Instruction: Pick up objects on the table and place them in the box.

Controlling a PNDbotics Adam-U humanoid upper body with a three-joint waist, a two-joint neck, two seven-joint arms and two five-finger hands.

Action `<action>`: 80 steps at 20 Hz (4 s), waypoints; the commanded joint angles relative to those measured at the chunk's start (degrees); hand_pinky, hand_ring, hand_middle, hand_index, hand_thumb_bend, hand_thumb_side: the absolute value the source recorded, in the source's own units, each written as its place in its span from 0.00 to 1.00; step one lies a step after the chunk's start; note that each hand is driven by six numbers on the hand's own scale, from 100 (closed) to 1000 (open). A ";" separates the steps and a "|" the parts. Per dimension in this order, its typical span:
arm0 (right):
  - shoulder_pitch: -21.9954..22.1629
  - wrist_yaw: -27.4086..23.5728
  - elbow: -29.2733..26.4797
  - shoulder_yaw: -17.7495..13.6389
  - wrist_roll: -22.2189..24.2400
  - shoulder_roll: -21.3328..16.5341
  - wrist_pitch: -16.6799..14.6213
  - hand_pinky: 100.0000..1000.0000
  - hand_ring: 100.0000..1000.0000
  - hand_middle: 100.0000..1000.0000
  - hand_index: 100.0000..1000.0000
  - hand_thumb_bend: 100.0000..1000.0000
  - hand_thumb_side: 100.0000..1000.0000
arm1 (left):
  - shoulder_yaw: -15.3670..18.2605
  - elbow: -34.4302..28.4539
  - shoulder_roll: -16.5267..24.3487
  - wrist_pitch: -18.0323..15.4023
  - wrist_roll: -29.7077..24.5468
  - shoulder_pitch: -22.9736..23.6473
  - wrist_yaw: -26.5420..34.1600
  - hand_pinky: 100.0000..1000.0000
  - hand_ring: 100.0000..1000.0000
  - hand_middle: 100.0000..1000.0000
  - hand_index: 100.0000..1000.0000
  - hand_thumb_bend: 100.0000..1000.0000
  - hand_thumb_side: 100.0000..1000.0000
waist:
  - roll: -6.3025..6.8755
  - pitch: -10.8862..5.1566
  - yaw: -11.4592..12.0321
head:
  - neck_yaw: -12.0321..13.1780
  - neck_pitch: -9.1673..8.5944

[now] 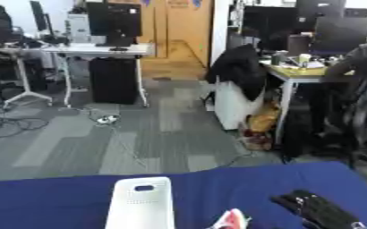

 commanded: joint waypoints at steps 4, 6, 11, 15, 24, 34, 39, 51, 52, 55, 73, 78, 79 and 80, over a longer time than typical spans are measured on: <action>-2.81 -1.15 0.98 -1.55 -1.47 -2.29 -0.19 0.85 0.76 0.77 1.00 0.20 1.00 | -0.26 -1.20 -0.48 0.66 -0.32 -1.91 1.04 0.50 0.55 0.76 0.84 0.09 1.00 | 0.00 -0.54 0.87 | -2.73 -1.00; -3.15 -1.66 1.34 -1.60 -1.27 -2.51 -0.02 0.86 0.76 0.77 1.00 0.20 1.00 | -0.61 -1.31 -1.16 1.00 -0.56 -2.39 1.29 0.50 0.56 0.76 0.84 0.09 1.00 | -0.09 -0.52 1.57 | -4.20 -0.94; -3.31 0.48 2.80 -1.11 -0.14 -1.40 -0.04 0.87 0.77 0.77 1.00 0.19 1.00 | -1.25 -1.60 -3.30 2.15 -1.01 -3.91 1.80 0.51 0.56 0.76 0.84 0.09 1.00 | -0.24 -0.24 3.51 | -8.46 -0.22; -3.89 2.81 4.37 -0.45 0.04 0.52 -0.45 0.87 0.77 0.77 1.00 0.22 1.00 | -1.59 -1.88 -4.25 2.73 -1.26 -4.56 2.11 0.51 0.56 0.76 0.84 0.09 0.99 | -0.20 -0.06 4.25 | -9.66 0.14; -3.73 7.94 8.28 -0.24 0.09 2.82 -1.14 0.89 0.77 0.77 1.00 0.21 1.00 | -2.05 -2.24 -5.37 3.39 -1.74 -5.38 2.58 0.51 0.56 0.76 0.84 0.09 0.99 | -0.25 0.35 5.25 | -10.22 1.02; -4.35 9.56 9.79 -1.36 -2.26 2.79 -0.83 0.88 0.77 0.77 1.00 0.19 1.00 | -2.36 -2.56 -6.26 3.90 -1.92 -6.01 2.91 0.51 0.56 0.76 0.84 0.09 0.99 | -0.50 0.52 6.31 | -10.48 0.15; -5.03 7.09 8.79 -2.62 -3.48 0.80 0.47 0.88 0.76 0.77 1.00 0.19 1.00 | -2.41 -2.93 -7.02 4.59 -1.82 -6.47 3.02 0.51 0.56 0.76 0.84 0.09 0.99 | -0.88 1.00 7.41 | -11.32 -0.74; -4.95 2.89 10.72 -4.13 -1.92 -0.18 1.83 0.93 0.86 0.81 1.00 0.17 1.00 | -2.02 -3.49 -9.12 6.16 -2.06 -7.73 2.93 0.50 0.56 0.76 0.84 0.09 1.00 | -0.95 3.25 10.19 | -12.90 -2.24; -4.97 2.81 11.05 -4.11 -1.82 -0.09 1.81 0.93 0.86 0.81 1.00 0.18 1.00 | -1.94 -3.49 -9.21 6.25 -2.13 -7.79 2.88 0.50 0.56 0.76 0.84 0.09 1.00 | -0.89 3.54 10.31 | -12.98 -2.35; -4.81 3.08 12.16 -3.99 -0.90 0.33 1.51 0.95 0.86 0.81 1.00 0.18 1.00 | -1.82 -3.40 -9.36 6.41 -2.39 -7.90 2.79 0.50 0.56 0.76 0.84 0.09 1.00 | -0.80 3.98 10.44 | -13.10 -2.24; -4.59 -5.10 10.78 -5.21 4.15 -3.27 2.46 0.93 0.83 0.77 1.00 0.18 1.00 | -2.35 -2.83 -8.82 6.08 -2.81 -7.89 3.16 0.51 0.56 0.76 0.83 0.09 0.99 | -0.90 2.65 9.75 | -13.40 -2.64; -4.90 -9.10 7.60 -4.75 6.89 -5.42 1.68 0.93 0.84 0.79 1.00 0.23 1.00 | -2.40 -2.56 -8.03 5.74 -2.51 -7.47 3.27 0.51 0.56 0.76 0.83 0.09 0.99 | -1.02 1.63 8.72 | -12.88 -3.03; -4.92 -9.66 7.30 -4.68 7.59 -5.45 1.62 0.93 0.84 0.79 1.00 0.23 1.00 | -2.38 -2.52 -7.92 5.68 -2.46 -7.41 3.25 0.51 0.56 0.76 0.83 0.09 0.99 | -1.03 1.57 8.61 | -12.77 -3.07; -4.82 -10.25 7.29 -4.44 8.42 -5.01 1.54 0.94 0.84 0.79 1.00 0.24 1.00 | -2.37 -2.49 -7.75 5.62 -2.45 -7.29 3.21 0.51 0.56 0.76 0.83 0.09 0.99 | -1.05 1.50 8.41 | -12.44 -3.15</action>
